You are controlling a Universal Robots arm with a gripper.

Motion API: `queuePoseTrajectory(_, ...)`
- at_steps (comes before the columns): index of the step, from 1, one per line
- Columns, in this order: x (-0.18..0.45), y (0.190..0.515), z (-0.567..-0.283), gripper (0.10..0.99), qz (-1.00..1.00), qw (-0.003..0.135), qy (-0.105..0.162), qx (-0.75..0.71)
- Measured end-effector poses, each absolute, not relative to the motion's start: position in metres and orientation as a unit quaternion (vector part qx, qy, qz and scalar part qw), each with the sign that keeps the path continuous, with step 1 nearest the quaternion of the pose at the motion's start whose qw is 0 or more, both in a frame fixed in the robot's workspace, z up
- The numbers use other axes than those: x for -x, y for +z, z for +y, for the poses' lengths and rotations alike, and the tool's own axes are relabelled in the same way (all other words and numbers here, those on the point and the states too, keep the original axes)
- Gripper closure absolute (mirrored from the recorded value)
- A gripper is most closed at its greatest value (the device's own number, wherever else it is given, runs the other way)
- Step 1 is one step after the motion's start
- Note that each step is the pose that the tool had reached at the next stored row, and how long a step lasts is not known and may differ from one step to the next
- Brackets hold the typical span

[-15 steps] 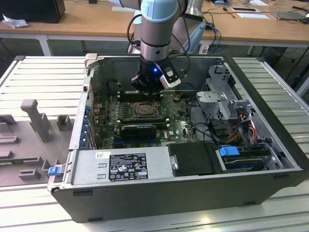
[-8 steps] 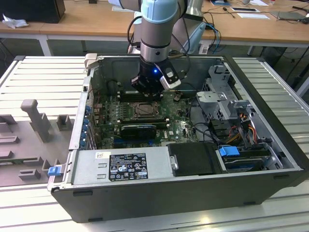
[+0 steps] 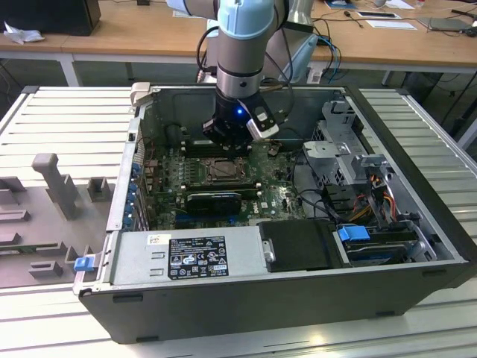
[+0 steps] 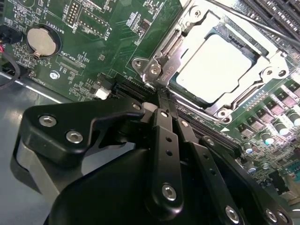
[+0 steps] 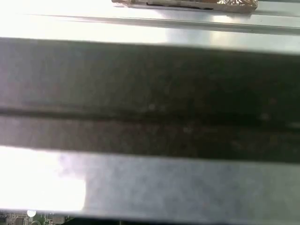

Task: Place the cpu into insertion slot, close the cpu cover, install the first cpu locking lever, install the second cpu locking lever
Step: 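Install the first cpu locking lever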

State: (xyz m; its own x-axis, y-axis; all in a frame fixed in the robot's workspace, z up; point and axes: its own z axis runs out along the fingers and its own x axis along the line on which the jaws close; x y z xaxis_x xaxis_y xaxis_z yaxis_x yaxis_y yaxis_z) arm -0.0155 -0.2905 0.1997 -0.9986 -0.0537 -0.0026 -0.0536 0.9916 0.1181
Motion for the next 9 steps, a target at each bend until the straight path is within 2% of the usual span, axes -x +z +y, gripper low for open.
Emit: queuePoseTrajectory(9, 0.015, 0.213, -0.29, 0.98, -0.998, 0.0, -0.059, -0.027)
